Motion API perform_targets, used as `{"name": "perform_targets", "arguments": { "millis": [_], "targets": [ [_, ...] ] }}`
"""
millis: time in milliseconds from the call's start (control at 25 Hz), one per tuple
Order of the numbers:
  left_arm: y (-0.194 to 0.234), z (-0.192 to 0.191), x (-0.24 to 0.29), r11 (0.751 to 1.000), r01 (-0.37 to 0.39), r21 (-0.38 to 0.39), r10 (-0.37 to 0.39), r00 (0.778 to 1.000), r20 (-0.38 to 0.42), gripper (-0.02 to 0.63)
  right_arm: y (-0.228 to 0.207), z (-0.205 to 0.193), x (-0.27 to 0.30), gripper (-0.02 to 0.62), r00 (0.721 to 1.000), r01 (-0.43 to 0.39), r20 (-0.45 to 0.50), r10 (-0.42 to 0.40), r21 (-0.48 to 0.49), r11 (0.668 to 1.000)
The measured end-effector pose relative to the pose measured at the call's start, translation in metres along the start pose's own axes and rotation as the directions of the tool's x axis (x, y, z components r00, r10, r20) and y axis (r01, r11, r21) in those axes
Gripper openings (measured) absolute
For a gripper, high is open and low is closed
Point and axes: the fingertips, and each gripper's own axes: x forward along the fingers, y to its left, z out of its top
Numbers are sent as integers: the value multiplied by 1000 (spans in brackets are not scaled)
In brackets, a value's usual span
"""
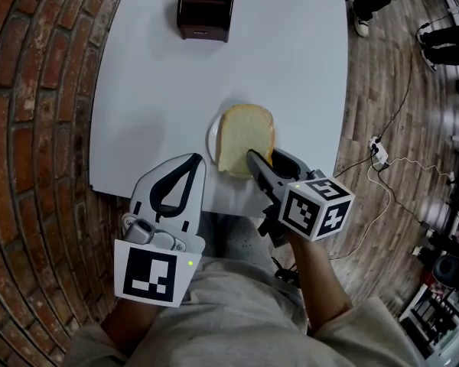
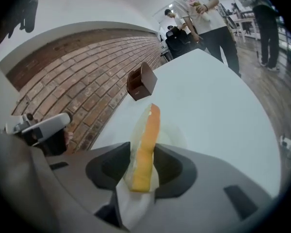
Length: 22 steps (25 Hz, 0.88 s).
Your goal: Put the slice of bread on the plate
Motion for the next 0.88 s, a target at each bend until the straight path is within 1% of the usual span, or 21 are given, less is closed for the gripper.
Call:
{"name": "perform_targets", "arguments": {
  "millis": [120,200,240,440,560,880],
  "targets": [
    [1,0,1,1000,-1,0,1,1000,0,9,-6,0,0,169,997,78,-13,-79,-99,992],
    [1,0,1,1000,-1,1,1,1000,2,9,-11,0,1,203,990,133,-22,-139,-178,975],
    [1,0,1,1000,-1,1,1,1000,2,9,-13,-1,2,209,987,150,-26,-158,-206,967],
    [1,1,2,1000,-2,-5,2,1000,4,9,-18,-3,4,227,977,195,-31,-211,-270,943],
    [3,1,3,1000,-1,-4,1,1000,2,9,-17,-3,7,227,976,203,-23,-217,-274,940],
    [5,-8,7,1000,-2,-11,2,1000,-9,9,-20,19,11,227,970,241,54,-235,-249,938]
  ]
}}
